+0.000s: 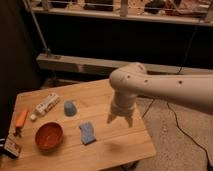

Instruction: Move the arm in a circular motion

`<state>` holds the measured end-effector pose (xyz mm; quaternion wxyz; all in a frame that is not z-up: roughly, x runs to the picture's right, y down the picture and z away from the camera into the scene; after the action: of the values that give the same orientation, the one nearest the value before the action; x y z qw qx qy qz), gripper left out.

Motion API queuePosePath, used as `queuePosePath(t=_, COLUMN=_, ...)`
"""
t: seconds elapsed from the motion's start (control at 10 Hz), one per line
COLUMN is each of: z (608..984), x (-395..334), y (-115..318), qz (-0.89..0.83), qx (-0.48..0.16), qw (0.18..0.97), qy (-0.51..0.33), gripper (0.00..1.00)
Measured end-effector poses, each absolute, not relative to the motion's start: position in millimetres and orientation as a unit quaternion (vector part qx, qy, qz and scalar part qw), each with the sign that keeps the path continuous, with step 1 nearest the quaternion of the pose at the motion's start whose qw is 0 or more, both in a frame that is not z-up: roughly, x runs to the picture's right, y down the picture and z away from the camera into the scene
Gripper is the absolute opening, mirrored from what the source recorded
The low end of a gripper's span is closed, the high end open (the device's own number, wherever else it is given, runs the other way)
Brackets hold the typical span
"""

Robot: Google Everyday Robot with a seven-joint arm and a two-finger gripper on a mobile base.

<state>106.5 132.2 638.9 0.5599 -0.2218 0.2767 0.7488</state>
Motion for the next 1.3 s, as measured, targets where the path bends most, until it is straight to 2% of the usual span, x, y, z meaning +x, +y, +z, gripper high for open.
queuePosePath(t=0.1, z=639.5, x=149.4, y=115.8, qz=0.773, qx=-0.173, qw=0.541, qy=0.282, gripper=0.65)
queuePosePath(t=0.3, z=651.5, x=185.3, y=83.8, qz=0.787, qx=-0.12, qw=0.539, qy=0.275, gripper=0.65)
queuePosePath(t=0.6, z=698.1, x=203.1, y=0.3, qz=0.777, qx=-0.049, qw=0.578, qy=0.247, gripper=0.65)
queuePosePath(t=1.0, z=767.6, x=170.4, y=-81.1, qz=0.736, qx=-0.032, qw=0.633, qy=0.238, gripper=0.65)
queuePosePath(t=1.3, z=816.0, x=120.0, y=-106.7, qz=0.706, qx=-0.056, qw=0.666, qy=0.236, gripper=0.65)
